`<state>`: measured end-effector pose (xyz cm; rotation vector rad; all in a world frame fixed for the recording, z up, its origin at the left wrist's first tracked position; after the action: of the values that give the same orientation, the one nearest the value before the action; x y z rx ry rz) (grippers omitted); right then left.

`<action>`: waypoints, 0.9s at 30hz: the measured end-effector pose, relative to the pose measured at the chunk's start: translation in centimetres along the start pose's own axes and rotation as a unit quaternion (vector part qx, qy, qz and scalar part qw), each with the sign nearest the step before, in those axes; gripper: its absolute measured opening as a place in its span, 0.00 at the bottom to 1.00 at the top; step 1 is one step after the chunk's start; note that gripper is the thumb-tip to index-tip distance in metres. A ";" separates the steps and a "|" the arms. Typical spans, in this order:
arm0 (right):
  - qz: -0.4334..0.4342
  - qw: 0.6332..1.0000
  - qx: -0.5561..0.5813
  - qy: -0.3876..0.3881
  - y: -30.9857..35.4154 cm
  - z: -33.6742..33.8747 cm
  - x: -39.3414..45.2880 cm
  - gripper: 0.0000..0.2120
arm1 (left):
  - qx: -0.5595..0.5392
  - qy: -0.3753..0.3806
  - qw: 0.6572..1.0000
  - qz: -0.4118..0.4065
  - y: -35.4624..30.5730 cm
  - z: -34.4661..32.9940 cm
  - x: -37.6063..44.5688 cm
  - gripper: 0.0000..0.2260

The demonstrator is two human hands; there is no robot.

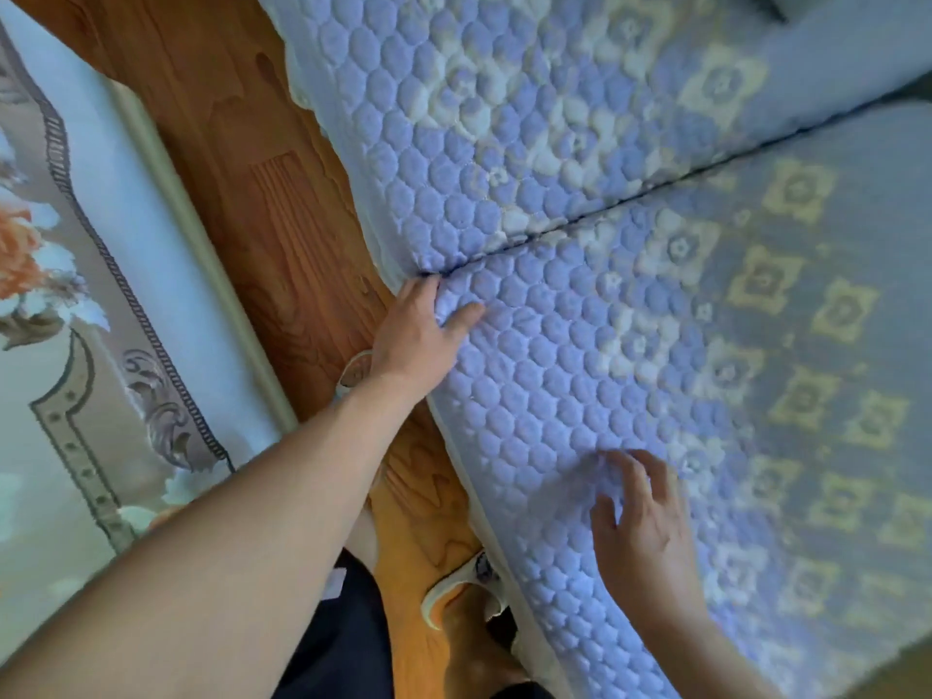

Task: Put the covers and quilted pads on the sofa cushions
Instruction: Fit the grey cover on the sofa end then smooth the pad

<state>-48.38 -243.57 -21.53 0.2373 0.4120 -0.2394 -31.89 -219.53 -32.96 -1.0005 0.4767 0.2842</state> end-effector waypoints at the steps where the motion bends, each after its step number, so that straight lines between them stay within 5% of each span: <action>1: -0.060 0.998 0.013 0.012 -2.3 -0.4 -1.8 0.23 | 0.025 -0.025 0.999 0.010 -0.2 -0.1 -0.2 0.28; 6: -0.346 0.921 0.135 0.118 -10.7 -3.1 -12.7 0.08 | -0.015 -0.151 0.972 0.178 -3.2 -2.2 -8.1 0.39; 7: -0.361 0.911 0.149 0.132 -11.5 -4.1 -15.0 0.05 | 0.045 -0.136 0.981 0.133 -3.8 -3.4 -10.4 0.38; 9: -0.362 0.907 0.142 0.162 -12.8 -7.3 -20.0 0.07 | 0.202 -0.074 0.973 -0.084 -5.3 -7.0 -15.9 0.36; 11: -0.290 0.927 0.087 0.220 -13.0 -11.9 -25.2 0.08 | 0.328 0.056 0.909 -0.251 -5.1 -12.4 -22.0 0.33; 14: -0.173 0.926 0.117 0.314 -13.7 -19.7 -32.8 0.24 | 0.485 0.209 0.783 -0.329 -0.6 -18.4 -29.1 0.35; 16: -0.281 0.900 0.184 0.276 -18.5 -22.8 -35.6 0.30 | 0.522 0.207 0.757 -0.335 0.9 -19.3 -30.8 0.39; 18: -0.472 0.817 0.278 0.176 -25.0 -25.2 -37.7 0.23 | 0.542 0.201 0.749 -0.322 1.2 -19.4 -31.0 0.39; 20: -0.575 0.665 0.475 0.029 -28.5 -26.6 -38.3 0.18 | 0.572 0.197 0.730 -0.319 0.5 -19.8 -31.0 0.37; 22: -0.571 0.455 0.677 -0.089 -27.6 -27.8 -38.0 0.17 | 0.607 0.186 0.702 -0.322 0.0 -20.6 -31.8 0.36; 24: -0.548 0.323 0.757 -0.150 -25.6 -28.5 -37.5 0.15 | 0.626 0.180 0.688 -0.318 0.2 -21.7 -32.9 0.37; 27: -0.575 0.347 0.730 -0.129 -24.3 -30.8 -38.6 0.11 | 0.646 0.177 0.675 -0.309 0.7 -23.7 -34.0 0.38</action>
<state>-100.66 -251.09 -36.97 1.7056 -0.2038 -2.1137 -67.48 -239.87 -26.90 0.2724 0.5048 -0.8329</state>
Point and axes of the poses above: each hand's wrist, its own x-axis towards the middle knuckle, its own z-axis out of the back of the hand, y = z × x, the point moved 6 cm from there along x, towards the middle knuckle, and after that the axes turned 2 degrees about -x, right-handed, at the moved point
